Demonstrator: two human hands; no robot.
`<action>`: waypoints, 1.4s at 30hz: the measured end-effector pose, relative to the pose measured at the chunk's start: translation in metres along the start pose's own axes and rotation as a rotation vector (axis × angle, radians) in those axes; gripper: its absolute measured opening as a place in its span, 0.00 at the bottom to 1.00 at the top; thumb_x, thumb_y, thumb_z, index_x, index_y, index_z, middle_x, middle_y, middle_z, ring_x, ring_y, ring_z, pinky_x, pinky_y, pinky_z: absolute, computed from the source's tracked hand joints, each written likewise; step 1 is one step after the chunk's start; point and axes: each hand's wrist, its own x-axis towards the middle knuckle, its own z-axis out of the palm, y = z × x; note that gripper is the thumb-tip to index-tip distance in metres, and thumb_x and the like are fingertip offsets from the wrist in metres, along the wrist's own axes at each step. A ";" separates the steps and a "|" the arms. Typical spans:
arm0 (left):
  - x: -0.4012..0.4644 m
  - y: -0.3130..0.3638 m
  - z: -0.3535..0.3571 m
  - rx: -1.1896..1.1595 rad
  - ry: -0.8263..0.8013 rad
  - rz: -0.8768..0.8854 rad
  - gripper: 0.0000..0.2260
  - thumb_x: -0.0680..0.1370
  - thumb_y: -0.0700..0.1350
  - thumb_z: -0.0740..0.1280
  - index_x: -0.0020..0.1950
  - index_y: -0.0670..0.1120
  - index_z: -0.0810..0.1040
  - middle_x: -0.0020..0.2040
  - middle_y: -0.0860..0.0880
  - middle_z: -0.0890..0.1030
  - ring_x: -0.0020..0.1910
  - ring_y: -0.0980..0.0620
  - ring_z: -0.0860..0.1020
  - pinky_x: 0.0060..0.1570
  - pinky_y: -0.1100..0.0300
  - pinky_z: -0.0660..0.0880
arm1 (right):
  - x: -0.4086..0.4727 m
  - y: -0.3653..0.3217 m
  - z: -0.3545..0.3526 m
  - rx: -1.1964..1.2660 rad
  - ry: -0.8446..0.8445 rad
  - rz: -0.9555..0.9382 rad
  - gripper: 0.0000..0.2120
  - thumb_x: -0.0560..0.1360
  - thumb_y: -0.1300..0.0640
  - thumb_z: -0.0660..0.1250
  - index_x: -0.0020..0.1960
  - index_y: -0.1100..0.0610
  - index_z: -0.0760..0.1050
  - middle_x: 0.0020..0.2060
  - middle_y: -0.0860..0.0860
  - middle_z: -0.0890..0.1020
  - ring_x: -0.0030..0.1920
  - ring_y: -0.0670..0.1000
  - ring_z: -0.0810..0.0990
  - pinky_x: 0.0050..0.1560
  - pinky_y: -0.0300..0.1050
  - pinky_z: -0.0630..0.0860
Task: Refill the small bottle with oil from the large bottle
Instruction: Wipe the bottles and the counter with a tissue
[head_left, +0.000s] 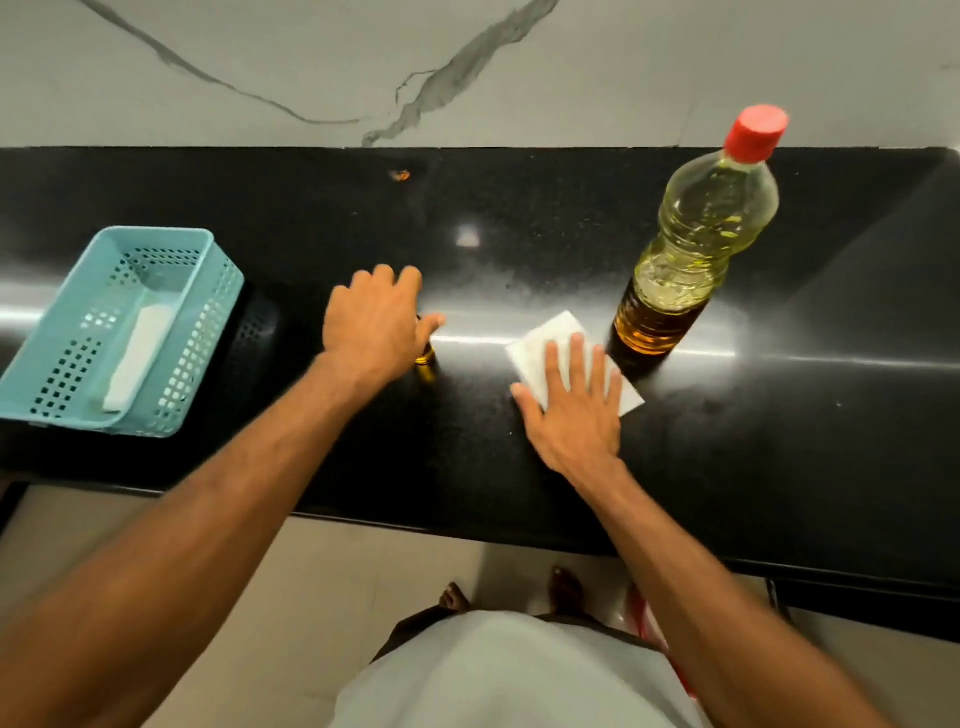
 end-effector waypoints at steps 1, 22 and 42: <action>0.001 0.000 0.007 0.003 -0.032 0.017 0.20 0.78 0.60 0.62 0.61 0.46 0.70 0.58 0.41 0.76 0.57 0.38 0.75 0.51 0.46 0.72 | -0.005 -0.020 0.005 0.022 -0.001 -0.039 0.38 0.77 0.32 0.42 0.80 0.52 0.47 0.79 0.56 0.45 0.78 0.61 0.43 0.76 0.60 0.40; 0.028 -0.091 -0.035 -0.408 0.232 -0.071 0.16 0.76 0.58 0.66 0.51 0.46 0.73 0.44 0.43 0.80 0.43 0.39 0.78 0.39 0.50 0.72 | 0.043 -0.065 0.016 -0.012 0.056 -0.155 0.39 0.74 0.32 0.39 0.79 0.50 0.53 0.79 0.55 0.52 0.78 0.60 0.49 0.75 0.59 0.44; 0.011 -0.156 -0.053 -0.422 0.244 -0.168 0.15 0.76 0.58 0.66 0.50 0.48 0.74 0.43 0.49 0.77 0.41 0.48 0.75 0.39 0.53 0.69 | 0.152 -0.204 0.035 0.061 0.131 -0.201 0.38 0.73 0.29 0.56 0.71 0.55 0.71 0.71 0.61 0.71 0.71 0.68 0.66 0.68 0.68 0.64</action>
